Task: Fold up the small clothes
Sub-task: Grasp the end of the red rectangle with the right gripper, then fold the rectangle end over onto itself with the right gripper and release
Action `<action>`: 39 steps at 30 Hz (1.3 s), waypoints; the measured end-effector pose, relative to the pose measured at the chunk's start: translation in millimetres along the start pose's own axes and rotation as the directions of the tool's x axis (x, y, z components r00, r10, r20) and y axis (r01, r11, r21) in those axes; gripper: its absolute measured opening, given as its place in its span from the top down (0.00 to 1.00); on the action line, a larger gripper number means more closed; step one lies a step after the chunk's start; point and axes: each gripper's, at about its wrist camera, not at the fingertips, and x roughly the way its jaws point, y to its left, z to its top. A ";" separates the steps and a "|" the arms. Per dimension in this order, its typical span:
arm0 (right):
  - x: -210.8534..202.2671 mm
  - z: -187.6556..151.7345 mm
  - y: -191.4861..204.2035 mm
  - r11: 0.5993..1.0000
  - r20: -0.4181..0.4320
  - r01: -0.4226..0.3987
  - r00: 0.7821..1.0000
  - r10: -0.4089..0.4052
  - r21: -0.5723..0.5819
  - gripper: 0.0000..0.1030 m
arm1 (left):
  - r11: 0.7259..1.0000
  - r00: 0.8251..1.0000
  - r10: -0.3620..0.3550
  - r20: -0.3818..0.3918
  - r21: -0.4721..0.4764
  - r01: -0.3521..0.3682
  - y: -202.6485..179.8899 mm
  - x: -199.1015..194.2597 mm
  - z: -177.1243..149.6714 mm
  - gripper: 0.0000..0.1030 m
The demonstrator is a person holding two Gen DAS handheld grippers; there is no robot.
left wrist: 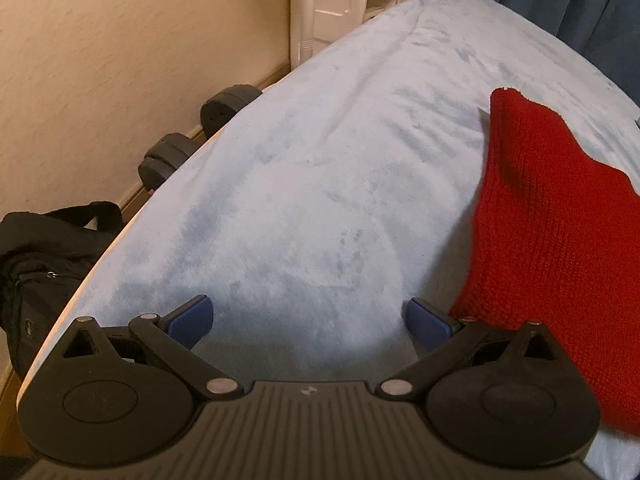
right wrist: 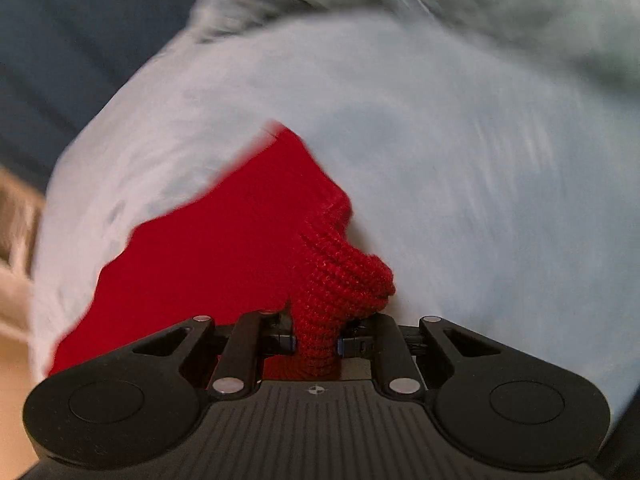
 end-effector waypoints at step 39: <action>-78.4 -217.5 180.1 0.442 0.043 -0.109 0.946 0.320 -0.890 0.52 | 0.945 0.934 -0.327 0.144 0.026 0.326 -2.0 -51.4 14.8 0.00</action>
